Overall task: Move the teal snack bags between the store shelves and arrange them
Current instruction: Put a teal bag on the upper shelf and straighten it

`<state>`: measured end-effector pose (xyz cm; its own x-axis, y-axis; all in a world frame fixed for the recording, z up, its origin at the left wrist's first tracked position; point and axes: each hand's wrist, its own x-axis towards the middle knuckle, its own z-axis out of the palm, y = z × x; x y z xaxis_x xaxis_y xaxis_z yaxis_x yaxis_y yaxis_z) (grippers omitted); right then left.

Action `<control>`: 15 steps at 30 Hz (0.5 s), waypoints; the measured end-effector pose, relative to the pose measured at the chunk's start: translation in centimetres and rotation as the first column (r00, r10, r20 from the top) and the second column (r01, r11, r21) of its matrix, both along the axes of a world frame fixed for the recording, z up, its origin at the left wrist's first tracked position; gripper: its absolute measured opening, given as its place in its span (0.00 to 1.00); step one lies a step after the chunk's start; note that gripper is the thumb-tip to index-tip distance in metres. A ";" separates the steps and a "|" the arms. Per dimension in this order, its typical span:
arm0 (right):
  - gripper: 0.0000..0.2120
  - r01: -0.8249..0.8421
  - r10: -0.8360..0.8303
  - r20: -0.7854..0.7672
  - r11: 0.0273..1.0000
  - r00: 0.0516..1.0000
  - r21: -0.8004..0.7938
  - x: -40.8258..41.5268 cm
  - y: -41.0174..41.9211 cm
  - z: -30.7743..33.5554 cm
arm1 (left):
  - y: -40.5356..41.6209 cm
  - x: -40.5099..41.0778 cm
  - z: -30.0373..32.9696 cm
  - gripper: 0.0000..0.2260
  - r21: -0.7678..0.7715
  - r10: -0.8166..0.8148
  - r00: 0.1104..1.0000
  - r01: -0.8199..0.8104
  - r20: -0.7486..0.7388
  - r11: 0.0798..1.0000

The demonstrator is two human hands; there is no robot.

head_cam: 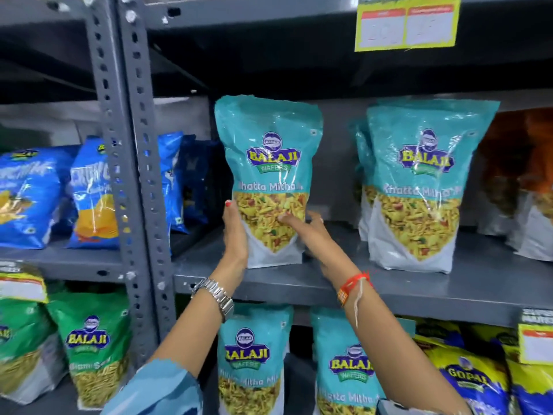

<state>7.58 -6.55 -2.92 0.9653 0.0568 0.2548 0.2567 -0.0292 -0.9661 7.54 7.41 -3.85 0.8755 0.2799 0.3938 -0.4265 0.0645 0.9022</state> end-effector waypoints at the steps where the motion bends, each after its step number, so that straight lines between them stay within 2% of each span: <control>1: 0.34 0.029 -0.029 0.018 1.000 0.999 -0.006 0.2 0.2 -0.1 | 0.5 0.7 -0.2 0.47 0.021 -0.030 0.999 0.031 -0.044 0.999; 2: 0.32 0.052 -0.051 0.026 0.998 0.998 -0.023 0.4 0.4 -0.2 | 1.0 1.5 -0.4 0.49 0.016 -0.074 0.995 0.075 -0.071 0.997; 6: 0.33 0.090 -0.088 0.040 0.993 0.995 -0.075 1.2 0.9 0.0 | 1.4 0.9 1.0 0.37 -0.047 -0.233 0.970 0.230 -0.066 0.972; 11: 0.33 0.139 -0.130 0.075 0.981 0.989 -0.132 1.2 1.4 0.0 | 1.9 1.5 1.2 0.34 -0.053 -0.237 0.968 0.233 -0.087 0.971; 15: 0.33 0.134 -0.124 0.076 0.982 0.989 -0.136 1.1 1.4 0.0 | 1.9 1.6 1.2 0.34 -0.048 -0.313 0.946 0.310 -0.083 0.949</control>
<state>8.64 -5.10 -2.89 0.9479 -0.0271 0.3174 0.3059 -0.2007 -0.9307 9.13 9.32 -2.64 0.9521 -0.0008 0.3059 -0.2987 0.2124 0.9304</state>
